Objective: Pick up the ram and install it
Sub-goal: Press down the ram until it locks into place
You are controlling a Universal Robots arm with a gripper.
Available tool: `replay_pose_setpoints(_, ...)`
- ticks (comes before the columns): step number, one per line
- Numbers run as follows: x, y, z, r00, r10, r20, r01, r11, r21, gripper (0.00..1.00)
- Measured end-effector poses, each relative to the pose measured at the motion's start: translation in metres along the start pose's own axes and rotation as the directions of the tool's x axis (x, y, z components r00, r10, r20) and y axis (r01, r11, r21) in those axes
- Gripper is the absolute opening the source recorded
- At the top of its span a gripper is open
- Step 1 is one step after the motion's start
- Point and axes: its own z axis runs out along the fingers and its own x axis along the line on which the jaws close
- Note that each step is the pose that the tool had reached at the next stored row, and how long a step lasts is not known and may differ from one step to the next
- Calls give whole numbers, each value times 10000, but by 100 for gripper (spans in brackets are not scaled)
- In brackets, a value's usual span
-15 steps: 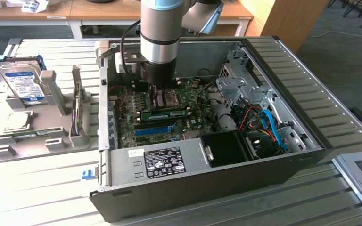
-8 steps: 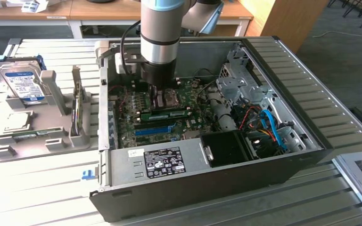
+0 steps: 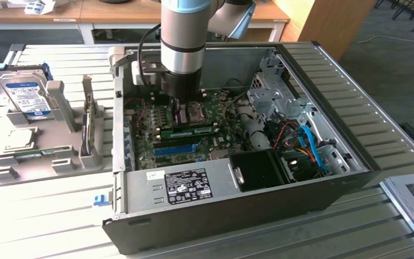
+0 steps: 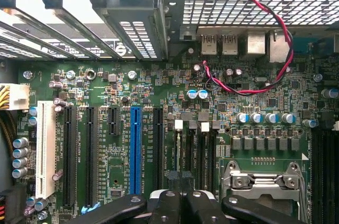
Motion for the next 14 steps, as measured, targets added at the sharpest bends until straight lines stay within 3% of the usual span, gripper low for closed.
replay_pose_setpoints(14, 0, -1, 24, 10000, 0, 1, 0, 10000, 9, 10)
